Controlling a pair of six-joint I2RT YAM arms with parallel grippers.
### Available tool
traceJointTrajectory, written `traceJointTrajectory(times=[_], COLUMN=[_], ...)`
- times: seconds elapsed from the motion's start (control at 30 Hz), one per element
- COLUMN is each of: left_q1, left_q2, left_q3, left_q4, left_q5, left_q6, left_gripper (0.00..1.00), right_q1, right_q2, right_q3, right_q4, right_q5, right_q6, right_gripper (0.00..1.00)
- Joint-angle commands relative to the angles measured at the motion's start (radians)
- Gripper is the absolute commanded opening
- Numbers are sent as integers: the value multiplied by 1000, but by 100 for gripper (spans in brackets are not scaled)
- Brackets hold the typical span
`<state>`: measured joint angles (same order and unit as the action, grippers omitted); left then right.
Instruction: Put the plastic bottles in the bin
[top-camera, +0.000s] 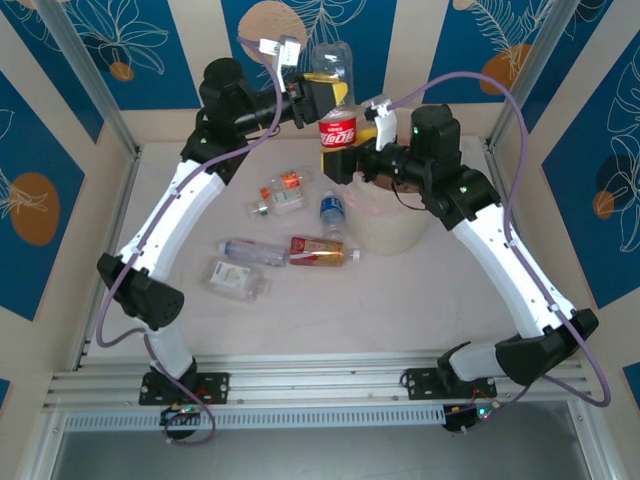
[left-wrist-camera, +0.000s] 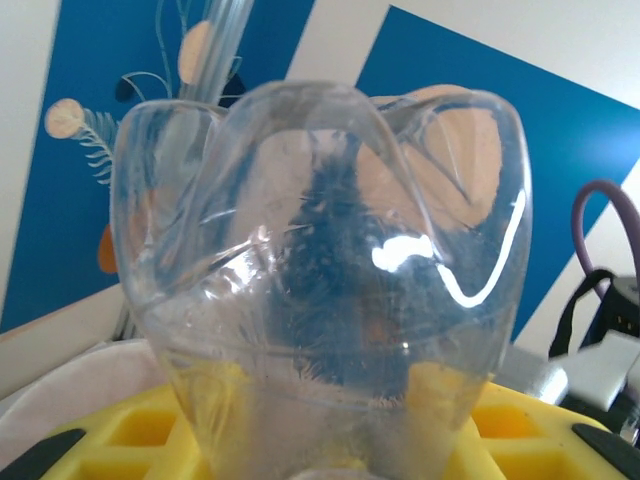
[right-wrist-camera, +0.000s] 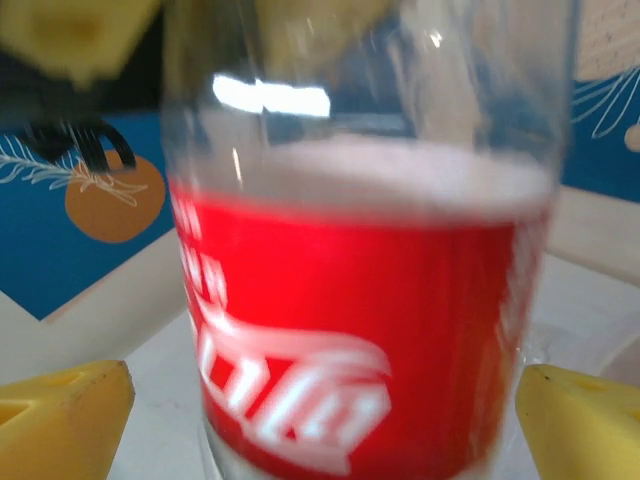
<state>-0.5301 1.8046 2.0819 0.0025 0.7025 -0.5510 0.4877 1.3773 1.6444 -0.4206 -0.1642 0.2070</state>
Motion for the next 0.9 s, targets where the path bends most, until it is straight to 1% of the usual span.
traceJointTrajectory(times=[0.0, 0.1, 0.27, 0.33, 0.37, 0.4, 0.47, 0.5, 0.53, 0.6, 0.63, 0.73, 0.87], left_q1=[-34, -45, -59, -62, -64, -65, -65, -65, -65, -65, -64, -63, -59], left_q2=[30, 62, 125, 151, 163, 174, 192, 200, 203, 201, 198, 178, 109], left_q3=[82, 129, 216, 259, 279, 301, 339, 357, 372, 379, 379, 376, 322], left_q4=[-13, -41, -60, -88, -104, -120, -153, -178, -195, -231, -245, -303, -369], left_q5=[50, 55, 95, 102, 104, 105, 97, 85, 74, 37, 19, -42, -177], left_q6=[9, 28, 50, 77, 91, 100, 114, 124, 133, 153, 161, 202, 252], left_gripper=[41, 42, 44, 47, 48, 51, 58, 67, 77, 98, 100, 99, 99], right_q1=[-9, -12, -20, -21, -23, -24, -24, -24, -25, -27, -28, -28, -27], right_q2=[35, 63, 93, 101, 104, 107, 114, 117, 118, 118, 118, 114, 103], right_q3=[76, 116, 135, 135, 135, 135, 134, 131, 127, 111, 102, 62, -13], right_q4=[10, 1, -2, 3, 10, 15, 27, 36, 46, 72, 87, 134, 215], right_q5=[-24, -3, 75, 117, 148, 178, 232, 259, 277, 308, 324, 380, 470], right_q6=[-29, -45, -61, -67, -69, -74, -84, -89, -93, -104, -105, -113, -125], right_gripper=[99, 96, 83, 71, 63, 56, 43, 37, 34, 32, 31, 28, 26])
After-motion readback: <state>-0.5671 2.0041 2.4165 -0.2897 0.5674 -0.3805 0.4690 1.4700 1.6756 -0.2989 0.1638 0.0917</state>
